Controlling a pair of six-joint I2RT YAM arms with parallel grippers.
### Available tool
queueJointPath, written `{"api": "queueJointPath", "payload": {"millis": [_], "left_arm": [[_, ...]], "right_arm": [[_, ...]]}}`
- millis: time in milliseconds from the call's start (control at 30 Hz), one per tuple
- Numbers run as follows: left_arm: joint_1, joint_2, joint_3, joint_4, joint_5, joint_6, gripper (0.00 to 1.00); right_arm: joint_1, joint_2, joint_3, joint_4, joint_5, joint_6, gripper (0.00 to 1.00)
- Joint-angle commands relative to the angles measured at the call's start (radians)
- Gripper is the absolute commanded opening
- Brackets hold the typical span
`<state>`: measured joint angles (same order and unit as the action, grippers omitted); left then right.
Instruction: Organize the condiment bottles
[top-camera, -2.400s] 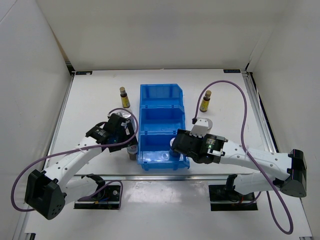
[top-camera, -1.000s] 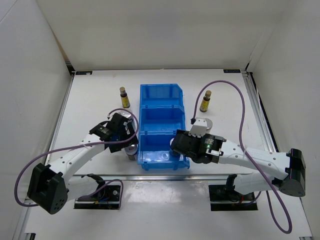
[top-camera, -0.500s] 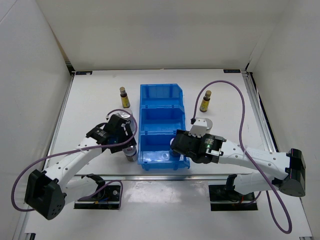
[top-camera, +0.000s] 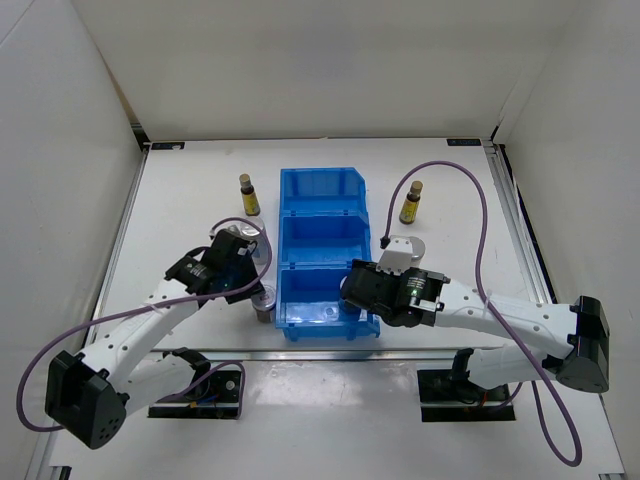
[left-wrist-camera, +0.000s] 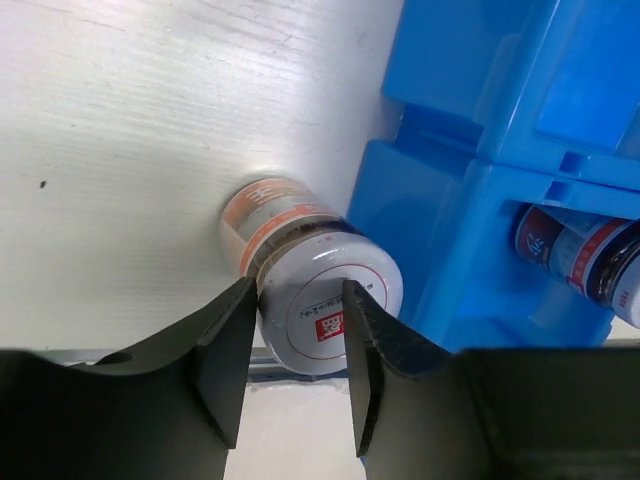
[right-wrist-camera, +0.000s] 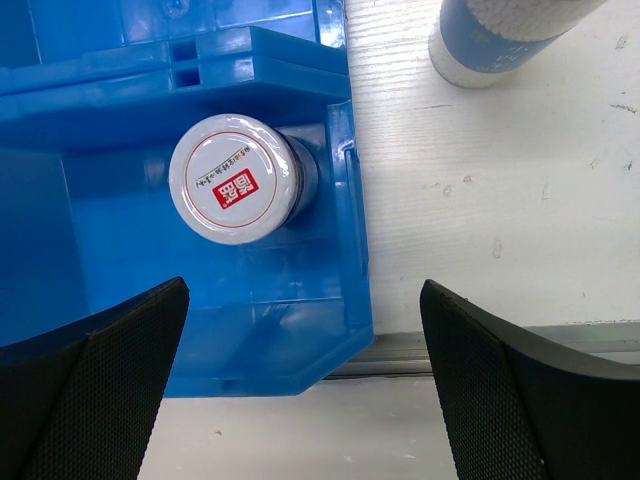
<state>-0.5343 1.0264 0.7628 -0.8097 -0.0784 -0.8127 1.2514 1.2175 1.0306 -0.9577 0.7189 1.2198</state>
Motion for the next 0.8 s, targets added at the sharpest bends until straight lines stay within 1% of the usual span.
{"api": "queueJointPath", "payload": {"millis": [0,100,233,400,500,567,667,700,733,767], "left_arm": [[-0.004,-0.011,0.061,-0.074,-0.04,0.017,0.49],[-0.004,-0.02,0.122,-0.121,-0.063,0.026,0.39],[-0.004,-0.031,0.188,-0.157,-0.099,0.035,0.32],[-0.004,-0.02,0.21,-0.177,-0.1,0.046,0.31],[-0.004,-0.011,0.21,-0.177,-0.087,0.046,0.37],[-0.004,-0.011,0.21,-0.177,-0.087,0.046,0.38],[-0.004,-0.011,0.191,-0.177,-0.078,0.046,0.47],[-0.004,-0.011,0.191,-0.177,-0.078,0.046,0.52],[-0.004,-0.011,0.181,-0.177,-0.078,0.037,0.66],[-0.004,-0.011,0.181,-0.177,-0.067,0.037,0.72]], "right_arm": [[0.005,-0.009,0.029,0.016,0.028,0.003,1.0],[0.005,-0.009,0.029,0.016,0.028,0.003,1.0],[0.005,-0.009,0.02,0.016,0.028,0.003,1.0],[0.005,-0.018,0.02,0.016,0.028,0.003,1.0],[0.005,-0.018,0.02,0.016,0.028,0.003,1.0],[0.005,-0.018,0.02,0.016,0.028,0.003,1.0],[0.005,-0.018,0.02,0.016,0.028,0.003,1.0],[0.005,-0.018,0.02,0.016,0.028,0.003,1.0],[0.005,-0.018,0.02,0.016,0.028,0.003,1.0],[0.005,-0.018,0.02,0.016,0.028,0.003,1.0]]}}
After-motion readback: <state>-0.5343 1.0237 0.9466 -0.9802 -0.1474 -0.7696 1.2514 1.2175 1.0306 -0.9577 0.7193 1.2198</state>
